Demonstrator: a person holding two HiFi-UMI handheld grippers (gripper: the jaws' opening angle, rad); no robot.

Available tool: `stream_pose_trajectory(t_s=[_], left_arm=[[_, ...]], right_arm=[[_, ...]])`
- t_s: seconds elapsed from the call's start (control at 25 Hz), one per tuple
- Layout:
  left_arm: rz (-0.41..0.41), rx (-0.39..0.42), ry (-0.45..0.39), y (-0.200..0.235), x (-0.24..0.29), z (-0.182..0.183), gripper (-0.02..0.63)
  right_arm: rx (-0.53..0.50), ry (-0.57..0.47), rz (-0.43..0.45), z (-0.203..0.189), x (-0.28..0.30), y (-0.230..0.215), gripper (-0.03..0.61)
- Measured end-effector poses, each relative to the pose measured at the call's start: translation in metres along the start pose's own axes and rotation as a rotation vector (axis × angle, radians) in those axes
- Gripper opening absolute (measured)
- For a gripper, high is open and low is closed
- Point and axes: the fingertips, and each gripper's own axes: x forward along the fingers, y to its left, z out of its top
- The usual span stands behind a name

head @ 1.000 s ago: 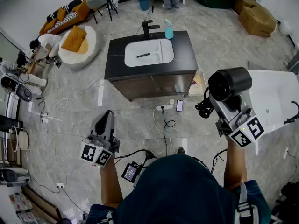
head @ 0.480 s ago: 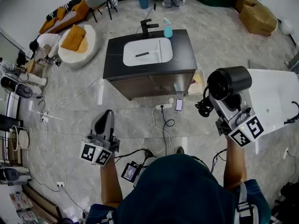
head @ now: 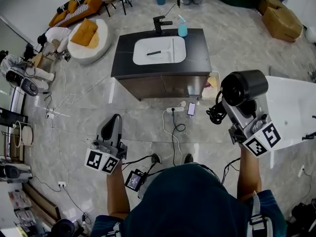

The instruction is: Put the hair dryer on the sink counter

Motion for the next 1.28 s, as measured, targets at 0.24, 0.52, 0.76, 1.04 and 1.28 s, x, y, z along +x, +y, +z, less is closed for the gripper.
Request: stream_pose_trajectory(t_s=[0.24,0.52,0.76,1.04,1.28], left_arm=[[-0.026,0.025,0.019,-0.004,0.008,-0.004,0.005],[-0.121,0.089,-0.011,0.064,-0.013,0.005,0.005],[-0.192,0.134,-0.01,0.193,-0.052,0.02,0.005],[-0.236,0.182,-0.039,0.304,-0.093,0.042,0.005],[-0.319,0.142,-0.06,0.364,-0.119,0.066,0.005]], right_arm=[[-0.026,-0.004,-0.008,-0.004,0.003,-0.005,0.249],[-0.069,-0.026,-0.087,-0.025,0.033,0.044,0.249],[-0.088,-0.088,-0.207,-0.044,0.089,0.122,0.249],[-0.14,-0.093,-0.308,-0.054,0.149,0.19,0.249],[-0.152,-0.099,-0.411,-0.045,0.181,0.252,0.247]])
